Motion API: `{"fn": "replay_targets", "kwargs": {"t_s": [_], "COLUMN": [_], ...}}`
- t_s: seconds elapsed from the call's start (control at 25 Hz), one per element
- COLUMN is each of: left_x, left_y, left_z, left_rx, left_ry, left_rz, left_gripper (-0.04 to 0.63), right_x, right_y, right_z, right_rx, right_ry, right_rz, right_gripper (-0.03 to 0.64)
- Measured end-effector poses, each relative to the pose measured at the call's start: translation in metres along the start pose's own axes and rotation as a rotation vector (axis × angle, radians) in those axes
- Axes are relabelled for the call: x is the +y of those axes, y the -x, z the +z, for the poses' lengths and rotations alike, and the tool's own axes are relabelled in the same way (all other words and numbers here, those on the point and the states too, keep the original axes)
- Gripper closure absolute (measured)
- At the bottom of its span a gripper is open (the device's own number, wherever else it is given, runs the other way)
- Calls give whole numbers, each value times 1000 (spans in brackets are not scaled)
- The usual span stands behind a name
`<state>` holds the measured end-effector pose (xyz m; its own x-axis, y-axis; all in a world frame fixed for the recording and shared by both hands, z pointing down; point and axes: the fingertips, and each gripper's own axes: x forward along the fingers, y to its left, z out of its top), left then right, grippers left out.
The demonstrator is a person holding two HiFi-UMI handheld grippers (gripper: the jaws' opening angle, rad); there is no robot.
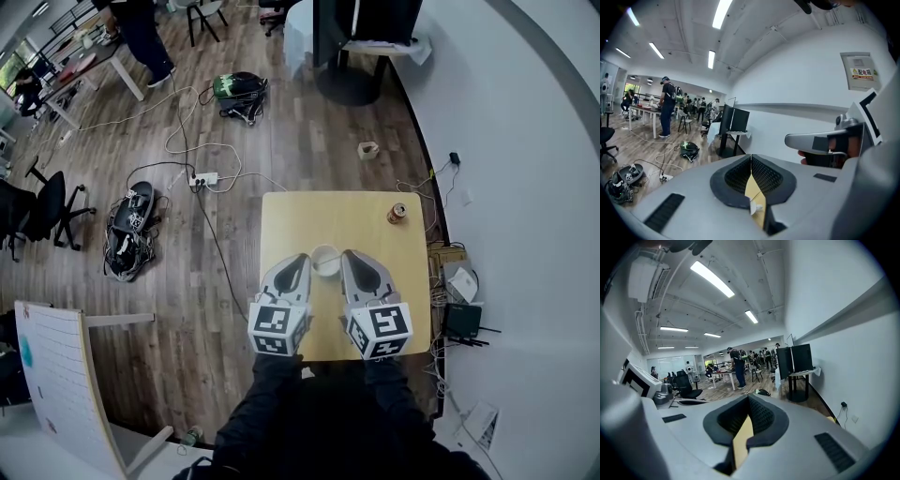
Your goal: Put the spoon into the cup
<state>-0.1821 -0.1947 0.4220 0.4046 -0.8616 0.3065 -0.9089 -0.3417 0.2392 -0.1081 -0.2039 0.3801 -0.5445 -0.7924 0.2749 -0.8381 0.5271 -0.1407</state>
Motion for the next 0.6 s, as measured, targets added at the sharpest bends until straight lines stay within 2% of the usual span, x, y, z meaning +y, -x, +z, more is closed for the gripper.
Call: {"fn": "replay_targets", "kwargs": {"t_s": [0.6], "left_x": [-2], "left_y": [15], "left_z": [-16], "left_rx": [16], "left_ry": [-4], "left_rz": [16], "left_gripper": [560], "right_x": [18], "right_y": [6], "right_z": [-11], "right_rx": [3], "right_ry": [0], "right_rz": [39], "right_gripper": [595]}}
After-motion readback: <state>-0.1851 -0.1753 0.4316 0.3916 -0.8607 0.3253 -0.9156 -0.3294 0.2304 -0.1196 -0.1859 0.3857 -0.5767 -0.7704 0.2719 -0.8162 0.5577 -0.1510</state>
